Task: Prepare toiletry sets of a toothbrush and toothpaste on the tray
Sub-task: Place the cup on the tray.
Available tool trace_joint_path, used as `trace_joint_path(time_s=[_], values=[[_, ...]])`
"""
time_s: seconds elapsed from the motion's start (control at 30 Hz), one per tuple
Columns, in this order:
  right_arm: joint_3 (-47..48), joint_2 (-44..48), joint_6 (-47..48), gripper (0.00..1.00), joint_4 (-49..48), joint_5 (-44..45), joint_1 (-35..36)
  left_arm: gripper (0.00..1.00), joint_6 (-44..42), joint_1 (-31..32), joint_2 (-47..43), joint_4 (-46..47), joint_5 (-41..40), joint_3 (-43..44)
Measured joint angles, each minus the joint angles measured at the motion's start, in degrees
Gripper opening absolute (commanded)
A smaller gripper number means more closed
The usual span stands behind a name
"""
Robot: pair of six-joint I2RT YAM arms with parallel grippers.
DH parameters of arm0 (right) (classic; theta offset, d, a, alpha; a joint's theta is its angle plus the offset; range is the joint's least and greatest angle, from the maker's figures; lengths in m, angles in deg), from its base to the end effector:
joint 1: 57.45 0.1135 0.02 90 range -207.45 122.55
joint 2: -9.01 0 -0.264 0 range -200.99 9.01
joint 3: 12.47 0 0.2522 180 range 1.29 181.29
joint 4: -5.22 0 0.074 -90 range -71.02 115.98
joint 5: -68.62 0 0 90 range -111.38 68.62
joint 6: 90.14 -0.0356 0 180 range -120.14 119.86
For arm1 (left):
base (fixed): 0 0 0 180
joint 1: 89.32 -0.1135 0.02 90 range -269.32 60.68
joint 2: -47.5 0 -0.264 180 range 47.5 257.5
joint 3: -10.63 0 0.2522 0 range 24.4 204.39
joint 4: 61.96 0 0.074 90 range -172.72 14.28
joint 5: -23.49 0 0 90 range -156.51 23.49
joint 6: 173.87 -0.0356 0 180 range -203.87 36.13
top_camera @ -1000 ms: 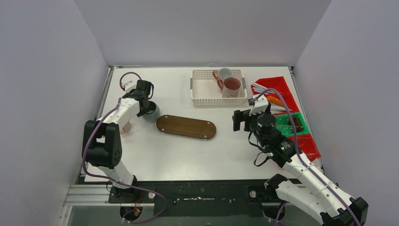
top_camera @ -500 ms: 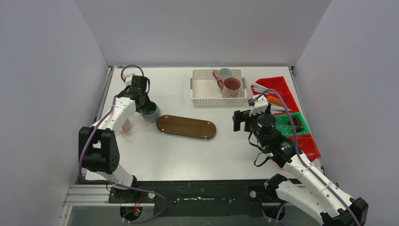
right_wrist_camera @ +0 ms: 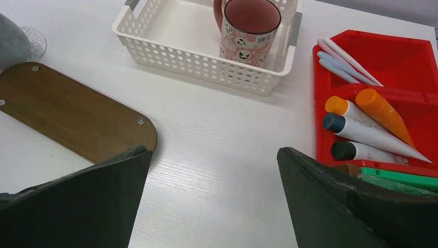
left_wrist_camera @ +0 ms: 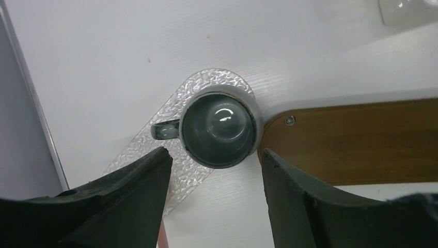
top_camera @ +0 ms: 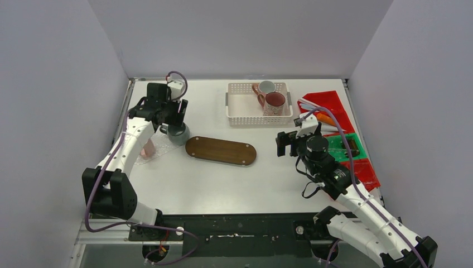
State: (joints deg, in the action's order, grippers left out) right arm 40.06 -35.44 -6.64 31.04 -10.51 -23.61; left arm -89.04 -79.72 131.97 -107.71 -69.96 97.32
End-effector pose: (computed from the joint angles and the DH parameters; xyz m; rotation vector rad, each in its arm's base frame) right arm 0.1574 0.0975 0.3006 -0.3177 1.8591 0.3056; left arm 0.3218 -0.0523 0.3106 0.2695 2.3134 0.0314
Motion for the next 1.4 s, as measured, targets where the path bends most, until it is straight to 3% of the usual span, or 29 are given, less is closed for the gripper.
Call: trace_joint_path(time_s=[0.17, 0.4, 0.87, 1.1, 1.4], values=[[0.66, 0.11, 1.22, 1.00, 1.27, -0.42, 0.00, 0.64, -12.26, 0.11, 0.98, -5.66, 6.56, 2.49], [2.73, 2.38, 4.87, 1.00, 3.17, -0.68, 0.00, 0.64, -24.13, 0.48, 6.84, -12.07, 8.98, 5.70], [3.10, 4.17, 9.09, 1.00, 4.26, 1.92, 0.00, 0.55, -31.67, 0.52, 19.12, -20.35, 9.77, 10.51], [2.45, 5.38, 9.33, 1.00, 4.26, 3.32, 0.00, 0.43, -32.61, 0.55, 24.68, -23.63, 10.75, 14.08], [2.25, 5.46, 9.31, 1.00, 4.26, 3.72, 0.00, 0.16, -32.74, 0.83, 27.78, -26.38, 12.17, 17.70]])
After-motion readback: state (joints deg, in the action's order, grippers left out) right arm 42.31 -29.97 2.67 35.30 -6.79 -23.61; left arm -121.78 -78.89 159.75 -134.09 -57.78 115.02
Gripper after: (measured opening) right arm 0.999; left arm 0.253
